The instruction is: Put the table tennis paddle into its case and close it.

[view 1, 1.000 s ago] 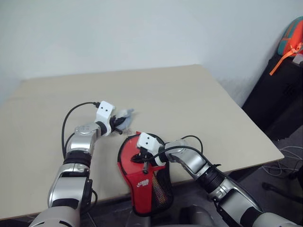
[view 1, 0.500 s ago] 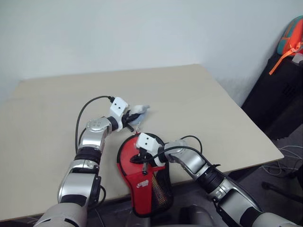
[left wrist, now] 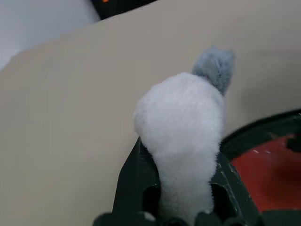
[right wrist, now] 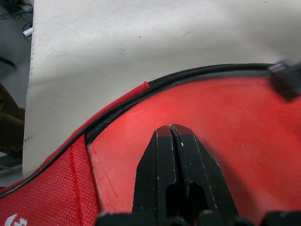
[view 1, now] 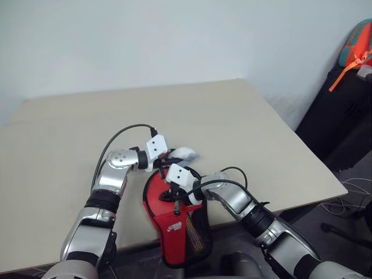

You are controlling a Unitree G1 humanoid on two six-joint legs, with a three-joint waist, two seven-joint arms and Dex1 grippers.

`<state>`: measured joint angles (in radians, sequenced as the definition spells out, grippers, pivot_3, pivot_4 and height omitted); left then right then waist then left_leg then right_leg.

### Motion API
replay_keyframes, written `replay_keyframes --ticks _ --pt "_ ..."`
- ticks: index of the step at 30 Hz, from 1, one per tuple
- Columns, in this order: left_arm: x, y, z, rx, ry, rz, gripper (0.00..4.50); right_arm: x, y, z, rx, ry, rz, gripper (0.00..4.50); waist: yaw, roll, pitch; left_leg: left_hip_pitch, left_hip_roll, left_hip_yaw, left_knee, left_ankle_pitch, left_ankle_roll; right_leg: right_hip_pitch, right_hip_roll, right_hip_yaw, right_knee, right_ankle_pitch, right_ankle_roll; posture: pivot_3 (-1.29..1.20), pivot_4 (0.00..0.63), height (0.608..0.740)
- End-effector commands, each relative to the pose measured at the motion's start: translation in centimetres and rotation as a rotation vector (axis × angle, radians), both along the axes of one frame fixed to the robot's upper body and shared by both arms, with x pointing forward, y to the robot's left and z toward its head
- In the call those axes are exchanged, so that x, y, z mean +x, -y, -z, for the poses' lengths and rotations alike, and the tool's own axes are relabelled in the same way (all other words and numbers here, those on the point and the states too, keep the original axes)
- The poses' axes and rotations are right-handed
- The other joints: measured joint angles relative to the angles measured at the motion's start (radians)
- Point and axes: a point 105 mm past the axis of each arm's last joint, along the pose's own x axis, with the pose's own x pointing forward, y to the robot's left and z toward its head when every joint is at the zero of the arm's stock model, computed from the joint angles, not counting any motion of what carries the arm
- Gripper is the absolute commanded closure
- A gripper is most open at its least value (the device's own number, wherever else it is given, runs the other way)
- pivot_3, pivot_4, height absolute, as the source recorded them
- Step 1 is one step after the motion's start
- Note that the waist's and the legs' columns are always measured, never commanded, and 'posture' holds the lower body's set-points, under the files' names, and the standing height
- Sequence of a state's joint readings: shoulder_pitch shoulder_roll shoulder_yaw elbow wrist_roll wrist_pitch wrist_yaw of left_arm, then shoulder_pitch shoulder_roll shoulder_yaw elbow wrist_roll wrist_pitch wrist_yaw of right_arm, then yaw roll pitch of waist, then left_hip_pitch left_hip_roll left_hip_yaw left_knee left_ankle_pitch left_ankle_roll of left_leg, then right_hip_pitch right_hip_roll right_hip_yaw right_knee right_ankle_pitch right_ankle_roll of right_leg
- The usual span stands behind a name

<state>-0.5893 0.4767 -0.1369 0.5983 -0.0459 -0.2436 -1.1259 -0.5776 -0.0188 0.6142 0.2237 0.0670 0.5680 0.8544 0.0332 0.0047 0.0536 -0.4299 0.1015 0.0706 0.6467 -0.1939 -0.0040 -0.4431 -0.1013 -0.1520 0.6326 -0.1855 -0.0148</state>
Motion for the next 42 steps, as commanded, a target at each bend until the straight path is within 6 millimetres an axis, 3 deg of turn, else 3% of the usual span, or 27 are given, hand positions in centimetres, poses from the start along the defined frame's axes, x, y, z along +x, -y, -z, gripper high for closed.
replay_keyframes --ticks 1,4,16,25,30,36,42 --pt "-0.8 0.7 -0.7 0.02 0.047 0.087 4.12 -0.2 0.3 1.1 -0.05 -0.015 -0.003 4.5 0.0 0.0 0.0 0.0 0.0 0.0 0.0 0.0 0.0 0.0 0.0 0.0 0.0 0.0 0.0 0.0 0.0 0.706" --pt "-1.1 0.6 -0.6 0.035 0.071 0.107 4.12 -0.2 0.3 1.1 -0.05 -0.015 -0.007 4.5 -0.002 0.0 0.0 0.0 0.0 0.0 0.0 0.0 0.0 0.0 0.0 0.0 0.0 0.0 0.0 0.0 0.0 0.706" --pt "-1.6 0.0 -1.0 0.093 0.048 0.145 0.05 -0.3 0.1 1.1 -0.049 -0.014 -0.013 4.5 -0.011 0.0 0.0 0.0 0.0 0.0 0.0 0.0 0.0 0.0 0.0 0.0 0.0 0.0 0.0 0.0 0.0 0.706" --pt "-2.8 -1.2 -2.5 0.129 0.067 0.176 0.05 -0.4 0.1 1.1 -0.05 -0.016 -0.024 4.5 -0.022 0.0 0.0 0.0 0.0 0.0 0.0 0.0 0.0 0.0 0.0 0.0 0.0 0.0 0.0 0.0 0.0 0.706" --pt "-3.1 -3.6 -4.0 0.199 0.094 0.158 0.05 -0.5 0.0 1.1 -0.049 -0.015 -0.031 4.5 -0.023 0.001 0.0 0.0 0.0 0.0 0.0 0.0 0.0 -0.001 0.0 0.001 0.0 0.0 0.0 0.0 0.0 0.706" --pt "-3.8 -7.5 -8.0 0.183 0.097 0.048 0.05 -0.4 0.1 0.9 -0.042 -0.014 -0.027 4.5 -0.023 0.001 0.001 0.0 0.0 0.0 -0.001 0.0 0.0 -0.001 0.0 0.001 -0.001 0.0 0.0 0.0 0.0 0.706" --pt "-6.1 -9.2 -8.7 0.084 0.046 -0.041 0.05 0.0 0.4 0.2 -0.02 -0.023 -0.011 4.5 -0.023 0.003 0.002 0.0 0.0 0.0 -0.002 0.0 0.0 -0.001 0.0 0.001 -0.002 0.0 0.0 0.0 0.0 0.706"
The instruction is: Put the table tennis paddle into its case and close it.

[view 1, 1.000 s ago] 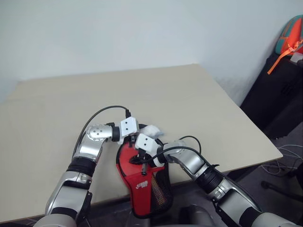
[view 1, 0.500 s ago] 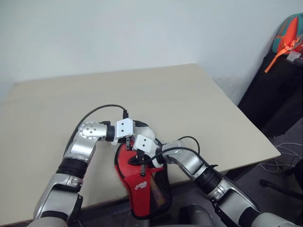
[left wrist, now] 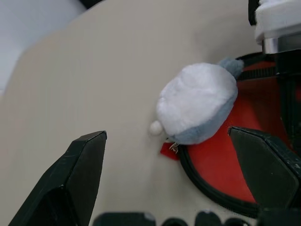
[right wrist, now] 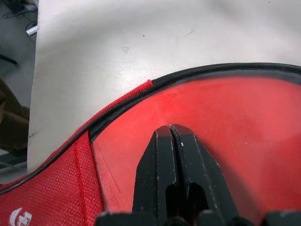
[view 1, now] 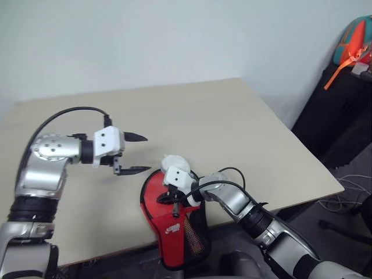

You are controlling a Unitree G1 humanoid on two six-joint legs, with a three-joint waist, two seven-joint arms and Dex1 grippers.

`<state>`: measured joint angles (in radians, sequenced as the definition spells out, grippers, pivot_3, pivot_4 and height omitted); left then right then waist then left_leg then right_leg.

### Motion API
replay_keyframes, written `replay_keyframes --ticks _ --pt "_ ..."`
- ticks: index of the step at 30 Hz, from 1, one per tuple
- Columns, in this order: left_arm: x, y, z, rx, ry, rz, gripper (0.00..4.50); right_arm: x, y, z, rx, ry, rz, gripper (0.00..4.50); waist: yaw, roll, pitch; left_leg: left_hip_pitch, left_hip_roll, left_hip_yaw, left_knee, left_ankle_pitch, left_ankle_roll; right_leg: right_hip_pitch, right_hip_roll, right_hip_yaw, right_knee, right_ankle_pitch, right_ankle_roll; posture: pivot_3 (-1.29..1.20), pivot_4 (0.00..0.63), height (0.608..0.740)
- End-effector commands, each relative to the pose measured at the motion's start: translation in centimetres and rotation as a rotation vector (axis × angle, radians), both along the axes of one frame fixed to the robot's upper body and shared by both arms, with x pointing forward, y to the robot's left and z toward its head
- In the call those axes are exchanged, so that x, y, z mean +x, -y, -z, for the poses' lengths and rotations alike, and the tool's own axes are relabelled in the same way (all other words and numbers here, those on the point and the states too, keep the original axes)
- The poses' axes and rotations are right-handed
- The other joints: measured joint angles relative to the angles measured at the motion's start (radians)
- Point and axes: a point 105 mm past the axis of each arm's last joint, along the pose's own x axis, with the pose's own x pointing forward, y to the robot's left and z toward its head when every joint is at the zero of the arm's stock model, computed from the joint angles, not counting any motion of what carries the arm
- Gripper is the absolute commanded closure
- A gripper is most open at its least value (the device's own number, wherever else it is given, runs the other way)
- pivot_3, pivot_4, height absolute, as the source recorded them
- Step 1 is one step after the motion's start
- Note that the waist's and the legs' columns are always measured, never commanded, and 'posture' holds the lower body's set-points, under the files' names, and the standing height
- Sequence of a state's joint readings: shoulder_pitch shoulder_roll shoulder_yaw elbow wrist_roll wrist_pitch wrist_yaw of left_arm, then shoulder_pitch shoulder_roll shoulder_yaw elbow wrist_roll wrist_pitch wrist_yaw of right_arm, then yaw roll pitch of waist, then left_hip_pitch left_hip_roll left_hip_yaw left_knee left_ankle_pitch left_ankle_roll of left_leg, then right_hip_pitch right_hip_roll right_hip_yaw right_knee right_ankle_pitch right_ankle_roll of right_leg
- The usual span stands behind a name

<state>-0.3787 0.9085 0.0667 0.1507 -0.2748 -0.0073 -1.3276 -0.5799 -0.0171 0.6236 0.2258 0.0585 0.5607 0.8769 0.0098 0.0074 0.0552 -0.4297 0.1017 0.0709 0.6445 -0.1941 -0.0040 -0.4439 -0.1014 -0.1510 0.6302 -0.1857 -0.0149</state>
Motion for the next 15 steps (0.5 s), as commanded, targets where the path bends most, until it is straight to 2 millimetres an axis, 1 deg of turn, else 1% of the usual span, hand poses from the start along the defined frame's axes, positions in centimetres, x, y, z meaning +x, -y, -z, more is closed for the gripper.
replay_keyframes --ticks 1,4,7,10,15 --pt "-1.4 -0.1 -0.9 -0.084 -0.004 -0.029 0.05 0.5 0.8 -0.1 -0.007 -0.033 0.026 4.5 0.001 0.001 0.0 0.0 0.0 0.0 0.0 0.0 0.0 0.0 0.0 0.0 0.0 0.0 0.0 0.0 0.0 0.706" --pt "-2.4 0.0 0.1 -0.137 -0.048 -0.069 0.05 0.9 1.6 -0.8 0.003 -0.035 0.036 4.5 0.002 0.002 0.002 0.0 0.0 0.0 0.0 0.0 0.0 0.0 0.0 0.0 -0.001 0.0 0.0 0.0 0.0 0.706" --pt "-3.2 0.1 1.5 -0.172 -0.095 -0.099 0.05 1.2 2.8 -1.7 0.009 -0.031 0.038 4.5 0.003 0.003 0.002 0.0 0.0 0.0 0.0 0.0 0.0 0.001 0.0 0.0 -0.002 0.0 0.0 0.0 0.0 0.706" --pt "-3.3 0.0 2.8 -0.205 -0.121 -0.142 0.57 1.3 4.0 -2.6 0.007 -0.005 0.035 4.5 0.002 0.002 0.002 0.0 0.0 0.0 -0.001 0.0 0.0 0.0 0.0 -0.001 -0.002 0.0 0.0 0.0 0.0 0.706" --pt "-3.6 0.6 4.5 -0.263 -0.176 -0.181 2.38 1.1 6.1 -4.6 0.014 0.011 0.026 4.5 0.001 0.002 0.001 0.0 0.0 0.0 -0.001 0.0 0.0 -0.001 0.0 -0.001 -0.003 0.0 0.0 0.0 0.0 0.706"
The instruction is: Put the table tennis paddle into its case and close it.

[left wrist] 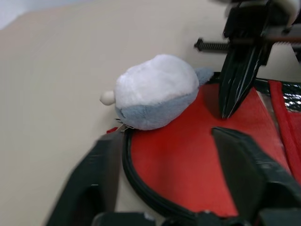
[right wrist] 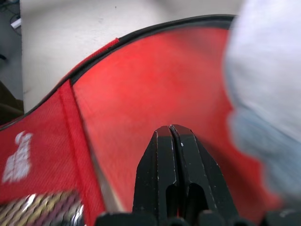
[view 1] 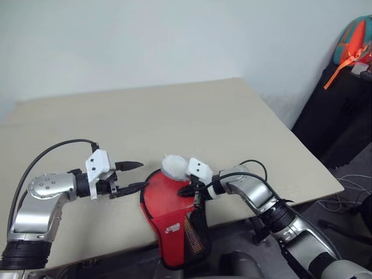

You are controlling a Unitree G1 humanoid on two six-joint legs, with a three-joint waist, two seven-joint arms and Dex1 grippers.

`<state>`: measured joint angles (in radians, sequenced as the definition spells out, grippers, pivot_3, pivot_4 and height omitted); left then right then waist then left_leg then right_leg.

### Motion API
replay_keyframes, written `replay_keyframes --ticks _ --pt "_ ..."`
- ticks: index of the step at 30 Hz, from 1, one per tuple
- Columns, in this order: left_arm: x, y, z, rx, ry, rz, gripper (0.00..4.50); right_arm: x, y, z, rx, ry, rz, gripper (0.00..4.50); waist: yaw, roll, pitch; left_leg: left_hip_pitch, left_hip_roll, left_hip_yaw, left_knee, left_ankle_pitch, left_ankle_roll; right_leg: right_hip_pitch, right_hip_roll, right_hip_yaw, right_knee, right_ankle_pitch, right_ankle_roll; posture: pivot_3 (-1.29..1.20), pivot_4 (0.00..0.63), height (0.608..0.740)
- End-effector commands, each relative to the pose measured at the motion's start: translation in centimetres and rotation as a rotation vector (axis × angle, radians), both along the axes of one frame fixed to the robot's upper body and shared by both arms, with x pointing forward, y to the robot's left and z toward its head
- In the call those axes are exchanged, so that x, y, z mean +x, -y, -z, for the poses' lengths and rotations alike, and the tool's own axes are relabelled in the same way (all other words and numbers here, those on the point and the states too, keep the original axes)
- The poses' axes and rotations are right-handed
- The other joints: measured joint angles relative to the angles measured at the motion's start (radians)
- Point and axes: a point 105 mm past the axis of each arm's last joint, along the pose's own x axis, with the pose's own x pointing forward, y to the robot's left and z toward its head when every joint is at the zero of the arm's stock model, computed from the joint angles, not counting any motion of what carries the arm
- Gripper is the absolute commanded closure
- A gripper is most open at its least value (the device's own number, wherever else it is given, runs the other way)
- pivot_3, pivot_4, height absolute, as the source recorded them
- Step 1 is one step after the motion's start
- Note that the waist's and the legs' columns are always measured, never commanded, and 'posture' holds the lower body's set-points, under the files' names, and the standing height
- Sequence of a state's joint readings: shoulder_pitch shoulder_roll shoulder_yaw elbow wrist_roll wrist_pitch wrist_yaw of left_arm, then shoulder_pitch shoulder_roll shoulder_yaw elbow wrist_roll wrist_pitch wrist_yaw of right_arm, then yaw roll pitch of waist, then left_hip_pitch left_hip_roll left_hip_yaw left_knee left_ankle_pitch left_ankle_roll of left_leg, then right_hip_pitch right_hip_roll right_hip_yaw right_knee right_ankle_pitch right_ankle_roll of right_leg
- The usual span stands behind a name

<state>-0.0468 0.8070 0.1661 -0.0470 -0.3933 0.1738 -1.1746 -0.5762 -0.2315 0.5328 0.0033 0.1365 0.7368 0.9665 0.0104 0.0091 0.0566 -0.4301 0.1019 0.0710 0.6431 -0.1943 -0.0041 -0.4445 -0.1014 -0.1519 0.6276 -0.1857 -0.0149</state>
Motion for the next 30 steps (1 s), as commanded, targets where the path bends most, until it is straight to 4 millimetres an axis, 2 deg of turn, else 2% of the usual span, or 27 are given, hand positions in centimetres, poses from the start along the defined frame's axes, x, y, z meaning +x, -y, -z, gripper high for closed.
replay_keyframes --ticks 1,6,11,19,30 --pt "-0.1 0.7 -0.1 -0.034 0.011 -0.005 2.73 -0.4 0.8 -3.0 0.062 0.041 -0.029 4.5 0.0 0.0 0.0 0.0 0.0 0.0 0.0 0.0 0.0 0.0 0.0 0.0 0.0 0.0 0.0 0.0 0.0 0.706" --pt "-0.6 2.0 1.6 -0.065 -0.039 0.002 4.47 -0.4 2.8 -4.2 0.048 0.069 -0.017 4.5 0.001 0.0 0.0 0.0 0.0 0.0 0.0 0.0 0.0 0.001 0.0 0.0 -0.002 0.0 0.0 0.0 0.0 0.706" --pt "-0.9 3.0 3.5 -0.061 -0.073 0.014 4.5 0.2 4.6 -5.7 0.034 0.102 0.008 2.85 0.0 0.0 0.0 0.0 0.0 0.0 0.0 0.0 0.0 0.001 0.0 -0.001 -0.003 0.0 0.0 0.0 0.0 0.706" --pt "-0.2 4.1 4.6 -0.057 -0.091 0.038 4.5 1.4 5.1 -6.9 0.035 0.143 0.034 0.03 0.001 0.001 0.0 0.0 0.0 0.0 0.0 -0.001 -0.001 0.0 -0.001 -0.002 -0.003 0.0 0.0 0.0 0.0 0.706" --pt "0.6 6.2 5.4 -0.069 -0.101 0.042 4.5 3.3 2.9 -7.5 0.08 0.168 0.088 0.01 0.0 0.001 0.0 0.0 0.0 0.0 0.0 -0.001 -0.001 0.0 0.0 -0.002 -0.002 0.0 0.0 0.0 0.0 0.706"
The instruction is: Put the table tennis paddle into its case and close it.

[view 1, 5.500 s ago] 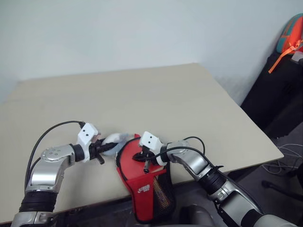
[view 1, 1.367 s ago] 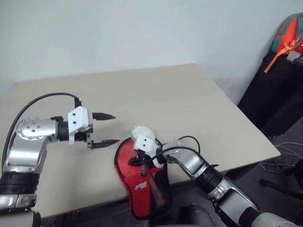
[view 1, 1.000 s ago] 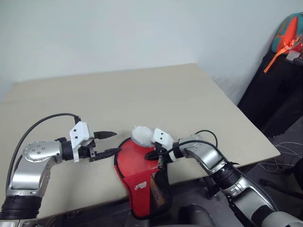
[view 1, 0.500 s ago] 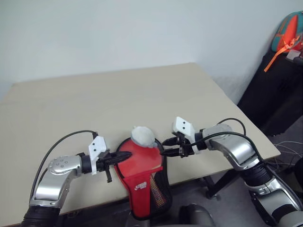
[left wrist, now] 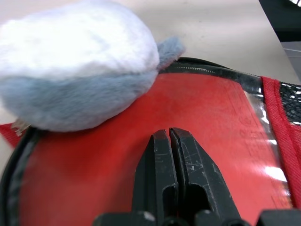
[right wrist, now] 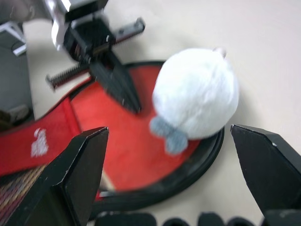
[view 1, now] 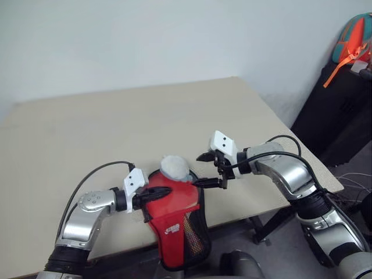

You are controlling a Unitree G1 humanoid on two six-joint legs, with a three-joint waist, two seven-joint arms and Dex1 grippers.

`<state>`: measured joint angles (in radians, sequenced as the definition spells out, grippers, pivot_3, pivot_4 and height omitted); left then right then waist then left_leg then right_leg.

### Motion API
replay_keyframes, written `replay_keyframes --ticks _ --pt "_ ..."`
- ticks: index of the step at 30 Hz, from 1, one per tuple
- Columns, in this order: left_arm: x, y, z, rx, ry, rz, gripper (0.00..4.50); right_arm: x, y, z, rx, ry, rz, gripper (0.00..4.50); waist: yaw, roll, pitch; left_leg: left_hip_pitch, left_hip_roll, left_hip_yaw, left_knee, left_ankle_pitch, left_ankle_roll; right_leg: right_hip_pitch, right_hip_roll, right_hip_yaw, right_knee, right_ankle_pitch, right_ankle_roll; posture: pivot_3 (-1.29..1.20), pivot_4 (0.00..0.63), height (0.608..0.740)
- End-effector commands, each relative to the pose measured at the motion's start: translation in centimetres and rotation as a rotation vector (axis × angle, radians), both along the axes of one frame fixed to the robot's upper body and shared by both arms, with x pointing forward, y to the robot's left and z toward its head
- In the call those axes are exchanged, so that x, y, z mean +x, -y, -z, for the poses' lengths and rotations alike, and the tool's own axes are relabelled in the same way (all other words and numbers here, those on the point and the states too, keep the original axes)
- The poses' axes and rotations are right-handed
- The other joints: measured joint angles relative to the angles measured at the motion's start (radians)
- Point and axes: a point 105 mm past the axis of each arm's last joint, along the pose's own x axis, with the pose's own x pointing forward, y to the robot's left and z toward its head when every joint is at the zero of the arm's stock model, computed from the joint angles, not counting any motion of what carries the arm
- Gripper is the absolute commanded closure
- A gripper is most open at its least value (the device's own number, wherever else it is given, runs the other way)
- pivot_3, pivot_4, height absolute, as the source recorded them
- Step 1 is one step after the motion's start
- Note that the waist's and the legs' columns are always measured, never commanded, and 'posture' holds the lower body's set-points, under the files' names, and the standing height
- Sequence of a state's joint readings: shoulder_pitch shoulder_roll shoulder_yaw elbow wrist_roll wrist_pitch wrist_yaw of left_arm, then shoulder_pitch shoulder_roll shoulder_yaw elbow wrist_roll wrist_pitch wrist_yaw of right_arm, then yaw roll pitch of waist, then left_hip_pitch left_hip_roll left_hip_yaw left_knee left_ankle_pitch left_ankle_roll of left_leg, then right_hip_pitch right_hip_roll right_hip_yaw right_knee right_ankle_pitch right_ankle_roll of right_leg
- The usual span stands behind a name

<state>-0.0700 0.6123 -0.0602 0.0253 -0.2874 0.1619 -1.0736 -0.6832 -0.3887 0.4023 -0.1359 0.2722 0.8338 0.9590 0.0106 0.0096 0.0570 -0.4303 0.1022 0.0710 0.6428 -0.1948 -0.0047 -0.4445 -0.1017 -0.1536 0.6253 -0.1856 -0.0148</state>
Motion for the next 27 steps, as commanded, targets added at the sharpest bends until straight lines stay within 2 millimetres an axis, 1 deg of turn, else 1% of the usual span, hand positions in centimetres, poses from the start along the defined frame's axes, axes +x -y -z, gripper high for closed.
replay_keyframes --ticks 1,8,14,18,27 --pt "0.6 0.5 -0.7 0.004 0.035 0.001 4.5 1.0 -0.8 -1.4 0.036 0.053 0.019 0.01 0.0 0.0 0.0 0.0 0.0 0.0 0.0 0.0 0.0 0.0 0.0 0.0 0.0 0.0 0.0 0.0 0.0 0.706" --pt "0.4 0.4 0.1 0.041 0.011 0.004 4.5 2.1 -2.8 -0.5 0.054 0.033 0.041 0.01 0.0 0.0 0.0 0.0 0.0 0.0 0.0 0.0 0.0 0.0 0.0 0.0 0.001 0.0 0.0 0.0 0.0 0.706" --pt "0.4 0.5 1.2 0.029 -0.047 -0.014 4.5 2.8 -4.0 0.2 0.058 0.02 0.049 0.01 0.0 0.0 0.0 0.0 0.0 0.0 0.0 0.0 0.0 0.001 0.0 0.0 0.001 0.0 0.0 0.0 0.0 0.706" --pt "0.0 0.7 1.7 0.003 -0.112 -0.016 4.5 3.0 -4.8 0.6 0.06 0.005 0.047 0.01 0.0 0.001 -0.001 0.0 0.0 0.0 0.0 0.0 0.0 0.001 0.0 0.0 0.001 0.0 0.0 0.0 0.0 0.706" --pt "-0.2 0.2 2.9 0.018 -0.126 -0.031 4.5 2.8 -5.7 1.7 0.051 -0.022 0.036 0.01 0.0 0.004 -0.003 0.001 0.0 0.0 0.0 0.0 0.0 0.001 0.0 0.001 0.002 0.0 0.0 0.0 0.0 0.706"
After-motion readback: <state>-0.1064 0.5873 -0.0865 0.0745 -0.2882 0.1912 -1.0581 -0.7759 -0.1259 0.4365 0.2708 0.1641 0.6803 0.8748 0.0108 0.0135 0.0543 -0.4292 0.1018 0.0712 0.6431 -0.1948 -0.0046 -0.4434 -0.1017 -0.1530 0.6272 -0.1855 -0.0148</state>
